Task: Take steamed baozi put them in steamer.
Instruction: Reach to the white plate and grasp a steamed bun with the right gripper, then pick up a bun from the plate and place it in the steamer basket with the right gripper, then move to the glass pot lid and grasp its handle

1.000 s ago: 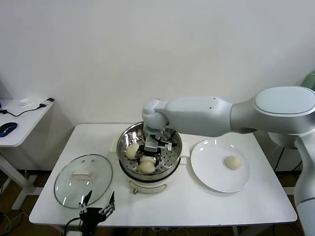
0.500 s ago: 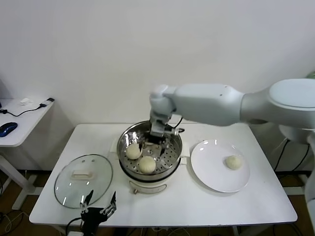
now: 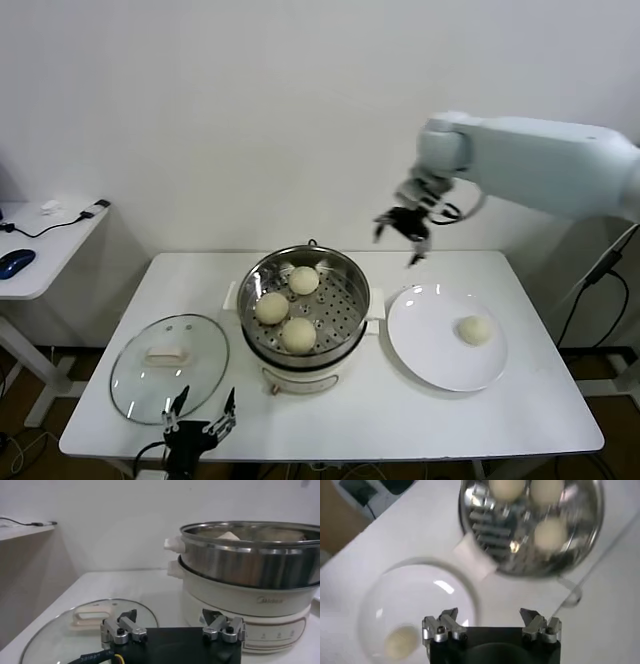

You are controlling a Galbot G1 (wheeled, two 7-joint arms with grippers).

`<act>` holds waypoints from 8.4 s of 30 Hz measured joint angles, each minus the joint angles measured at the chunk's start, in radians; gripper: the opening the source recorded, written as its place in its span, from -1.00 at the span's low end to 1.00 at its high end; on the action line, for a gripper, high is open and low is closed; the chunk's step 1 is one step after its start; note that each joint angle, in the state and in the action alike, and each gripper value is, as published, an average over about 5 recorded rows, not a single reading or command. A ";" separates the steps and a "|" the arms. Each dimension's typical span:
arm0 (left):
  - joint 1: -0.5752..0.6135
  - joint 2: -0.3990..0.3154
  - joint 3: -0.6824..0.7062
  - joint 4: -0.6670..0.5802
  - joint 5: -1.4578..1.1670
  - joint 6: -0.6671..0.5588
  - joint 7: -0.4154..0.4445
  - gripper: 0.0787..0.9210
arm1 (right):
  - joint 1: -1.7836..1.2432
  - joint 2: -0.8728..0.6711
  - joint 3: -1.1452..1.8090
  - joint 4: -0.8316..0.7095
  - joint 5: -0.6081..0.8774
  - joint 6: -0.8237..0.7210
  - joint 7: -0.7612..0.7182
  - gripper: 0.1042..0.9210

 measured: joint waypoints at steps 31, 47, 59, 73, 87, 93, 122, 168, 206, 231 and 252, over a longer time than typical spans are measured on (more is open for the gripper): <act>0.021 -0.030 -0.007 0.016 0.032 0.005 0.007 0.77 | -0.577 -0.131 0.374 -0.273 -0.264 -0.244 0.072 0.76; 0.025 -0.025 -0.006 0.018 0.029 0.004 0.006 0.77 | -0.631 -0.121 0.416 -0.285 -0.316 -0.272 0.079 0.60; 0.029 -0.023 -0.004 0.009 0.031 0.004 0.006 0.77 | -0.603 -0.141 0.404 -0.242 -0.306 -0.293 0.079 0.25; 0.016 -0.013 0.003 -0.011 0.027 0.019 0.007 0.77 | -0.150 -0.131 0.072 0.034 0.051 -0.358 0.095 0.24; 0.007 -0.010 0.022 -0.038 0.021 0.021 0.006 0.77 | 0.161 0.118 -0.067 0.268 0.463 -0.485 0.210 0.24; 0.011 -0.008 0.015 -0.047 0.013 0.022 0.006 0.77 | 0.125 0.225 -0.083 0.272 0.517 -0.548 0.288 0.24; 0.007 0.011 0.004 -0.044 0.003 0.025 0.009 0.77 | -0.117 0.309 -0.024 0.158 0.446 -0.618 0.418 0.62; -0.071 0.078 -0.043 -0.048 -0.075 -0.001 0.011 0.77 | -1.689 -0.185 1.865 0.451 0.193 -0.259 1.063 0.76; -0.224 0.204 -0.114 0.461 1.200 -0.200 -0.450 0.77 | -2.332 0.323 2.249 0.469 -0.212 -0.005 1.143 0.76; -0.423 0.243 -0.062 0.669 1.335 -0.143 -0.414 0.77 | -2.356 0.386 2.266 0.483 -0.267 -0.004 1.175 0.76; -0.470 0.217 -0.060 0.739 1.355 -0.116 -0.410 -0.52 | -2.336 0.410 2.253 0.482 -0.281 -0.007 1.186 0.76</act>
